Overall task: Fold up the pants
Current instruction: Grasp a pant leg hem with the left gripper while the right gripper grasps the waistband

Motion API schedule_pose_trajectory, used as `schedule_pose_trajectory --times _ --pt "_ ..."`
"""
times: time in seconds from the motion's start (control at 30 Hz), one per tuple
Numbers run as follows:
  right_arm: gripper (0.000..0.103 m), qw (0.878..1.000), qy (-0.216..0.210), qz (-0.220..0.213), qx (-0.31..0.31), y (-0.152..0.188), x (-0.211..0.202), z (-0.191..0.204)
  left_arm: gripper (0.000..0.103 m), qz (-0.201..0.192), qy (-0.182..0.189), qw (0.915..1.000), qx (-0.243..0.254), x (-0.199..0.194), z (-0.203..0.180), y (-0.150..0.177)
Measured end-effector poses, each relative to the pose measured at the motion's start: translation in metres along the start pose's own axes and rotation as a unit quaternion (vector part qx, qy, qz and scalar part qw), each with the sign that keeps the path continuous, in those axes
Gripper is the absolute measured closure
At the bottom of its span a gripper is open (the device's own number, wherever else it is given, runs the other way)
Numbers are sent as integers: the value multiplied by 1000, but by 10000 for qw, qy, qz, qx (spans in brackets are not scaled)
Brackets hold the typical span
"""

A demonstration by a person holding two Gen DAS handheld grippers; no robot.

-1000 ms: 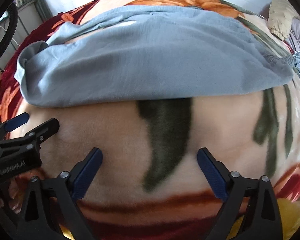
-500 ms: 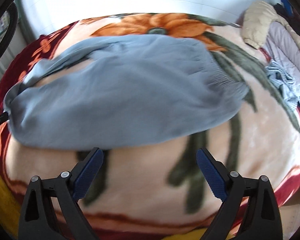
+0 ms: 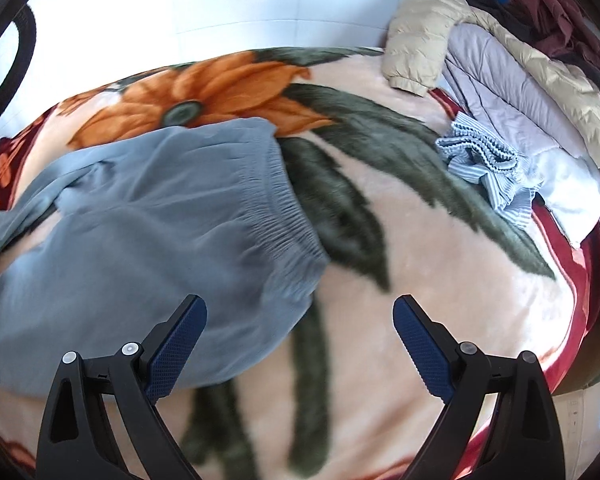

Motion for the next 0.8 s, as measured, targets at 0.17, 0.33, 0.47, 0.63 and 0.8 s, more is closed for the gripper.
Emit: schedule_pose_trajectory --times 0.17,0.33,0.47,0.63,0.8 --pt "12 9993 -231 281 129 -4 29 -5 12 288 33 9996 60 26 -3 -8" --pt "26 9977 -434 469 215 -5 51 -3 63 541 277 9978 249 42 -13 -3" --pt "55 9965 -635 453 287 -5 57 -1 89 605 672 9959 7 37 -7 5" --pt "93 9962 -661 267 492 -7 43 -12 94 349 1090 9909 -711 13 26 -1" --pt "94 9981 -569 -96 214 -18 8 -14 94 76 1178 9798 -1617 -8 83 -10"
Point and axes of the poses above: each gripper's, at about its wrist camera, not at the fingertips, and x roughly the way its jaws point, z to its left, y to its underside, the point moved 6 cm from there along x, roughly the way its jaws point, and after that the axes turned 15 degrees about -y, right-handed, at the moved point
